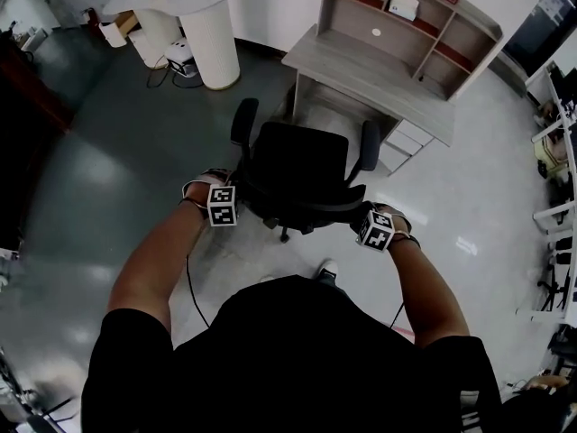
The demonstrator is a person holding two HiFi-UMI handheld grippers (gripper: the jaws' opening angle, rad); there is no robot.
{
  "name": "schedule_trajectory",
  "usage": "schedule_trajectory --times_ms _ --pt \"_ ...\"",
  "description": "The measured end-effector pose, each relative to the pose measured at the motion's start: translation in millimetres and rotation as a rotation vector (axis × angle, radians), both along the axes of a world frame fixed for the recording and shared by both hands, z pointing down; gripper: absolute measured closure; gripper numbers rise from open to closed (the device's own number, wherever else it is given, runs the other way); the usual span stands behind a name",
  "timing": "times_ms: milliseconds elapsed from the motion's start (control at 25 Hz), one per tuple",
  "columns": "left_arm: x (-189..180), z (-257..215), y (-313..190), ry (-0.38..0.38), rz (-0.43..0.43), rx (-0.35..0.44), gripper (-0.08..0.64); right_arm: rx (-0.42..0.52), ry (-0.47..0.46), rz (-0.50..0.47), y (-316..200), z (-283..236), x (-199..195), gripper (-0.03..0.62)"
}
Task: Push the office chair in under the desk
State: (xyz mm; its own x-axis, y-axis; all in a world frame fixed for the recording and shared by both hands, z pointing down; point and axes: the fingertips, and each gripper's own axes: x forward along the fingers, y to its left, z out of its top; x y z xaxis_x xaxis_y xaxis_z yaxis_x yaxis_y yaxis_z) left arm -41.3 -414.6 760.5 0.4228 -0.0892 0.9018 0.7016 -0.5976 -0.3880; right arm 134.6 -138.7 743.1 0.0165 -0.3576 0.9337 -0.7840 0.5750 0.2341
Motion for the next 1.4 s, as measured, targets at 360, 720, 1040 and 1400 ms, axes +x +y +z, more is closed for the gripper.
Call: schedule_trajectory --times_ms 360,720,1040,1400 --pt "13.1 -0.1 -24.0 0.007 0.083 0.011 0.322 0.021 -0.004 0.091 -11.3 -3.9 -13.8 0.434" --pt "48.6 -0.4 -35.5 -0.006 0.159 0.009 0.322 0.043 -0.001 0.182 -12.2 -6.2 0.1 0.434" --pt "91.7 2.8 -39.8 -0.014 0.195 0.005 0.321 0.053 0.005 0.228 -10.0 -5.6 27.9 0.436" --pt "142.9 0.2 -50.4 -0.017 0.198 0.009 0.321 0.057 0.002 0.244 -18.3 -9.5 75.0 0.436"
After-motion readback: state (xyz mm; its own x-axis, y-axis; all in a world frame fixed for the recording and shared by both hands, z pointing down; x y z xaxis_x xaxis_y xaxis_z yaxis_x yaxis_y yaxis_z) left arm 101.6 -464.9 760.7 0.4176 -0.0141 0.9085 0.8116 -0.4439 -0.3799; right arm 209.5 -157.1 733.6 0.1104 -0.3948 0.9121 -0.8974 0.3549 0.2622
